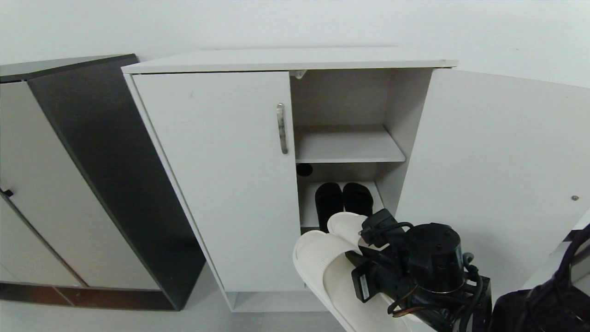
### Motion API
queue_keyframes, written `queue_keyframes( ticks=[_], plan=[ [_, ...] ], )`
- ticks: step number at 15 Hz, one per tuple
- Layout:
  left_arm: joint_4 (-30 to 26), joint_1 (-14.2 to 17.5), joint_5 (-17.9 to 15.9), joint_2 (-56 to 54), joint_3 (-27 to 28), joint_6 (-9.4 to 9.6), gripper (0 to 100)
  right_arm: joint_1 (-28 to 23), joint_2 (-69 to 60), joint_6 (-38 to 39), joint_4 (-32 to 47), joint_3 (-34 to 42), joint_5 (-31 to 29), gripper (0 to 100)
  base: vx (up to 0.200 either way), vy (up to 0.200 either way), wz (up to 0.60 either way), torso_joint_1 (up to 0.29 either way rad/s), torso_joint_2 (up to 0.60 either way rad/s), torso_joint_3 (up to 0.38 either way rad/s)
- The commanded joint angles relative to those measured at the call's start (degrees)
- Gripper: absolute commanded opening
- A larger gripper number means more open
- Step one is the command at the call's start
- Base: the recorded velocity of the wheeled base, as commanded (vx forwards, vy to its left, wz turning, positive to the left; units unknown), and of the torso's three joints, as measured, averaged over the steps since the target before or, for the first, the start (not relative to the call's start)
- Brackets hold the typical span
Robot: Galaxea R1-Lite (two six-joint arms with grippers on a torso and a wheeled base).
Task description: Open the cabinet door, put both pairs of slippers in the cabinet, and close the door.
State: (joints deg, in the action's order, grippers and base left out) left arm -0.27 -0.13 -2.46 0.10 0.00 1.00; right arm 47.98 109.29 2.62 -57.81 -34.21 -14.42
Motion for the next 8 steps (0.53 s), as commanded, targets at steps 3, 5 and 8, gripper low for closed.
queue_keyframes(
  ticks=[3, 5, 8],
  plan=[
    [0.0, 0.05, 0.0, -0.01, 0.0, 0.06, 0, 0.01, 0.57, 0.02, -0.2, -0.07, -0.17, 0, 0.0, 0.0, 0.0, 0.0, 0.0, 0.0],
    [0.0, 0.05, 0.0, -0.01, 0.0, 0.06, 0, 0.27, 0.57, 0.02, -1.17, -1.13, -0.61, 0, 0.0, 0.0, 0.0, 0.0, 0.0, 0.0],
    [0.0, 0.05, 0.0, -0.01, 0.0, 0.06, 0, 1.5, -0.66, 2.65, 8.94, -11.85, -11.15, 0, 0.0, 0.0, 0.0, 0.0, 0.0, 0.0]
  ],
)
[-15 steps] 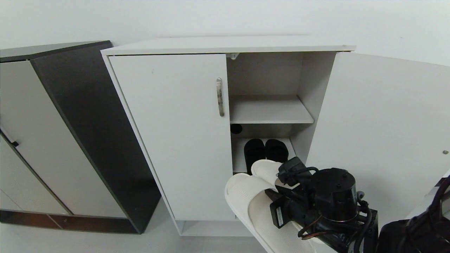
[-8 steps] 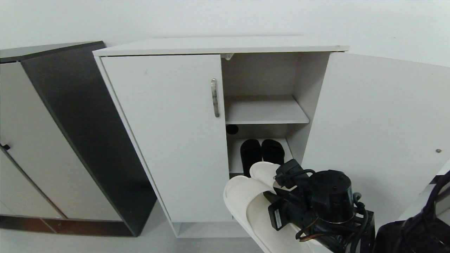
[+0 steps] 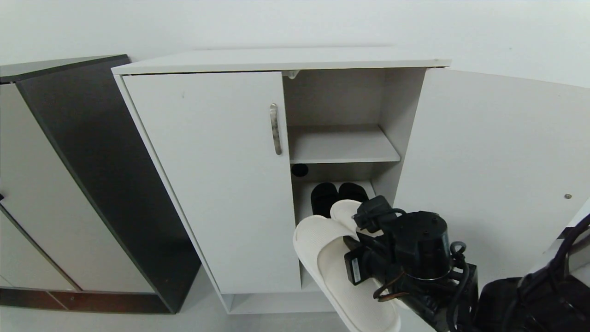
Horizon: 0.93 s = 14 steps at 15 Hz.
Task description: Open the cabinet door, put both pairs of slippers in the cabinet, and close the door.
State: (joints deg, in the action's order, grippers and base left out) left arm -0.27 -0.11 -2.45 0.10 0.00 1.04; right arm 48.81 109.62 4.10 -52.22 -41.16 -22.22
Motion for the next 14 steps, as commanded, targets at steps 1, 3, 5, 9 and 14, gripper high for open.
queue_keyframes(
  ticks=[1, 3, 5, 9, 14],
  plan=[
    [0.0, 0.02, -0.01, -0.01, 0.0, 0.02, 0, 1.37, -2.13, 3.02, 9.42, -8.94, -5.81, 0, 0.0, 0.0, 0.0, 0.0, 0.0, 0.0],
    [0.0, 0.02, -0.01, -0.01, 0.0, 0.02, 0, 2.34, -3.71, 7.33, 23.04, -19.31, -11.97, 0, 0.0, 0.0, 0.0, 0.0, 0.0, 0.0],
    [0.0, 0.02, -0.01, -0.01, 0.0, 0.02, 0, 2.52, -3.53, 11.28, 33.5, -28.45, -16.8, 0, 0.0, 0.0, 0.0, 0.0, 0.0, 0.0],
    [0.0, 0.02, -0.01, -0.01, 0.0, 0.02, 0, 1.99, -1.25, 11.72, 40.89, -37.33, -21.02, 0, 0.0, 0.0, 0.0, 0.0, 0.0, 0.0],
    [0.0, 0.02, -0.01, -0.01, 0.0, 0.11, 0, 0.41, 2.44, 11.55, 40.71, -40.23, -21.19, 0, 0.0, 0.0, 0.0, 0.0, 0.0, 0.0]
  ],
)
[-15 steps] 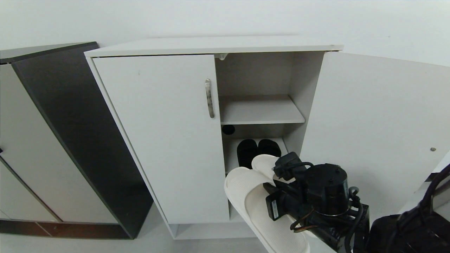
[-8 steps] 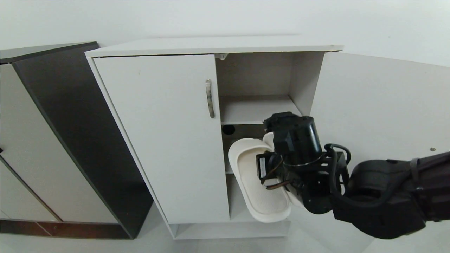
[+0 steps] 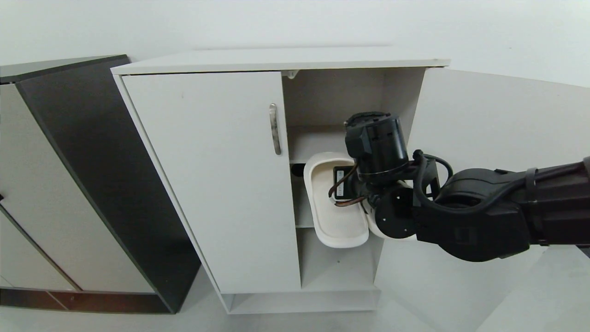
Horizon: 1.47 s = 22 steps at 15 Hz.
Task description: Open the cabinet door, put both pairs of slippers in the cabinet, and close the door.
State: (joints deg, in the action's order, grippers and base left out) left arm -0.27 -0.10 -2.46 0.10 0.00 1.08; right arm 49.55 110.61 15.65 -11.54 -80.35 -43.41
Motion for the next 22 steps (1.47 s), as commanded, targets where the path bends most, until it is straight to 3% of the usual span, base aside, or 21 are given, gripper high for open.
queue_keyframes(
  ticks=[1, 4, 17, 22],
  plan=[
    [0.0, 0.01, 0.0, -0.01, 0.0, -0.03, 0, -0.51, 1.81, -0.01, -0.06, -1.3, -0.01, 0, 0.0, 0.0, 0.0, 0.0, 0.0, 0.0],
    [0.0, 0.01, 0.0, -0.01, 0.0, -0.03, 0, -0.69, 1.81, -0.01, -0.06, -1.39, -0.01, 0, 0.0, 0.0, 0.0, 0.0, 0.0, 0.0],
    [0.0, 0.01, 0.0, -0.01, 0.0, -0.03, 0, -1.92, 1.98, -1.59, -0.06, -1.65, -0.01, 0, 0.2, 0.0, 0.0, 0.004, 0.0, 0.002],
    [0.0, 0.01, 0.0, -0.01, 0.0, -0.03, 0, -2.53, 4.0, -2.03, -0.85, -2.88, 0.26, 0, 0.0, 0.0, 0.0, 0.0, 0.0, 0.0]
  ],
)
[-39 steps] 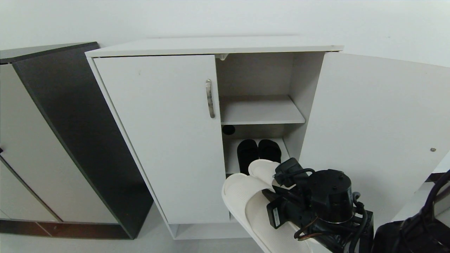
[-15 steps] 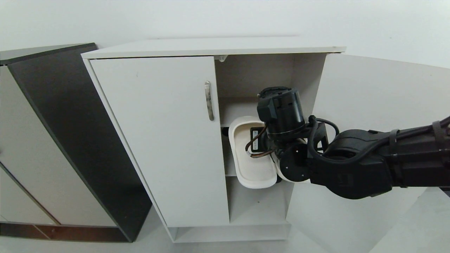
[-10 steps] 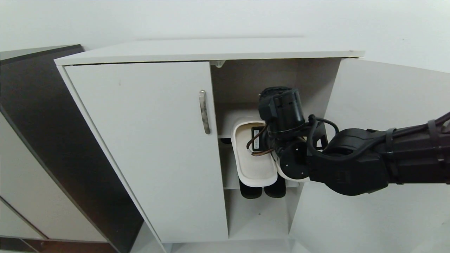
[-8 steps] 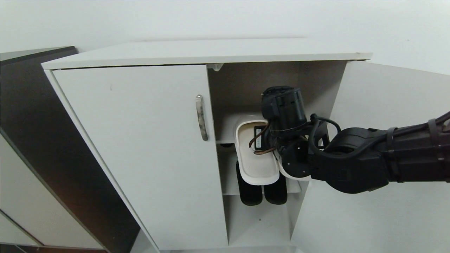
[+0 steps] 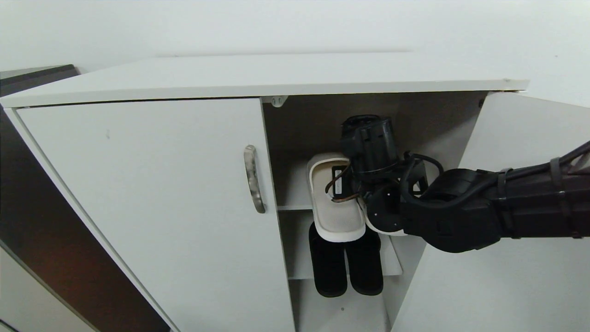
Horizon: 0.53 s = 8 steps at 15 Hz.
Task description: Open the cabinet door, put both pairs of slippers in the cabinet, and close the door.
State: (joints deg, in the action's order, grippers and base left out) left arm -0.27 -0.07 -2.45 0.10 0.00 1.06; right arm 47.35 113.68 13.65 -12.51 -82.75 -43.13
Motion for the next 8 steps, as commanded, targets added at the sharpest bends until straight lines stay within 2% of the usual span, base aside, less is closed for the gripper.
queue_keyframes(
  ticks=[1, 8],
  plan=[
    [0.0, -0.01, -0.01, -0.01, 0.0, -0.01, 0, -1.03, 1.55, -0.73, -0.06, -1.36, 0.24, 0, 0.0, 0.0, 0.0, 0.0, 0.0, 0.0],
    [0.0, -0.01, -0.01, -0.01, 0.0, -0.01, 0, -5.16, 8.05, -2.49, 0.73, -13.4, 1.56, 0, 0.0, 0.0, 0.0, 0.0, 0.0, 0.0]
  ],
)
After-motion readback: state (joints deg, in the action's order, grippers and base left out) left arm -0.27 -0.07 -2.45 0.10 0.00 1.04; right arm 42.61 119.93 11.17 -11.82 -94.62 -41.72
